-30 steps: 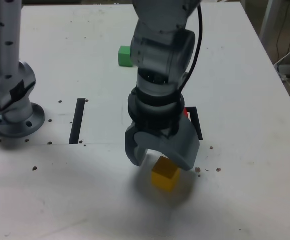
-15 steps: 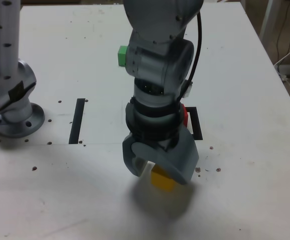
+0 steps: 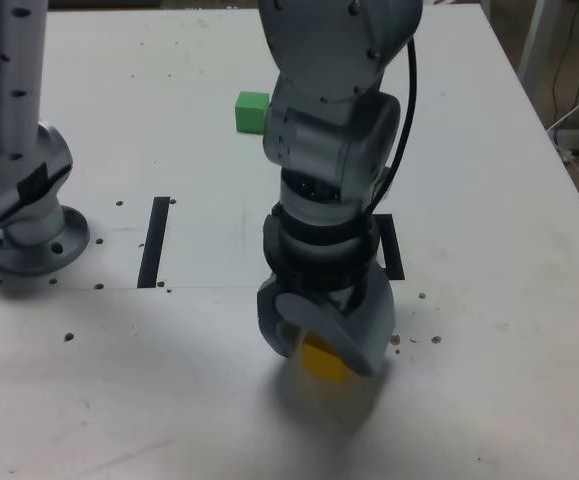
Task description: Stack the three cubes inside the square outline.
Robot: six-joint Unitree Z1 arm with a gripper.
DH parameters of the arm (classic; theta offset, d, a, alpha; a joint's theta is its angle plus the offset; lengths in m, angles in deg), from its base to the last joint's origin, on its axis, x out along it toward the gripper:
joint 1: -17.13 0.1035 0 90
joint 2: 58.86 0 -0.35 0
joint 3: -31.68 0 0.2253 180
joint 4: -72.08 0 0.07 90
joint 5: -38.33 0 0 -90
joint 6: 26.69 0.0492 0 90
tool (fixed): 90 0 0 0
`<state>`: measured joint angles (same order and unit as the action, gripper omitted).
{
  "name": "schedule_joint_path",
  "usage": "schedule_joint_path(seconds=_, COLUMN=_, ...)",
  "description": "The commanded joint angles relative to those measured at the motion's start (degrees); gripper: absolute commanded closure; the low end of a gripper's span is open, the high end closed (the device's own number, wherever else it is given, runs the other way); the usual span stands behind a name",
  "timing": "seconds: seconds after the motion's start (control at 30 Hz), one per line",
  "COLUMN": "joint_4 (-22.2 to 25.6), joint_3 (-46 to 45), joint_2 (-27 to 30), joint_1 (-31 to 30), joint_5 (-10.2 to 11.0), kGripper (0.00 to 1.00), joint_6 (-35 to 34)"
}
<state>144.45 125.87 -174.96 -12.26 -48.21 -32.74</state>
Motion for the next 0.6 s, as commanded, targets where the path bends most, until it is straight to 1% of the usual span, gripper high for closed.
schedule_joint_path(seconds=0.0, joint_4=-0.13, joint_3=0.20, joint_2=-0.21, joint_1=-0.10, joint_5=0.22, kGripper=0.44, joint_6=0.04)
schedule_joint_path(seconds=0.27, joint_4=-0.04, joint_3=-0.18, joint_2=-0.55, joint_1=-0.08, joint_5=0.01, kGripper=0.58, joint_6=0.35)
schedule_joint_path(seconds=0.37, joint_4=0.72, joint_3=-0.06, joint_2=-0.54, joint_1=-0.07, joint_5=-0.01, kGripper=0.62, joint_6=0.40)
schedule_joint_path(seconds=0.57, joint_4=2.46, joint_3=0.02, joint_2=0.11, joint_1=0.03, joint_5=1.02, kGripper=0.70, joint_6=0.43)
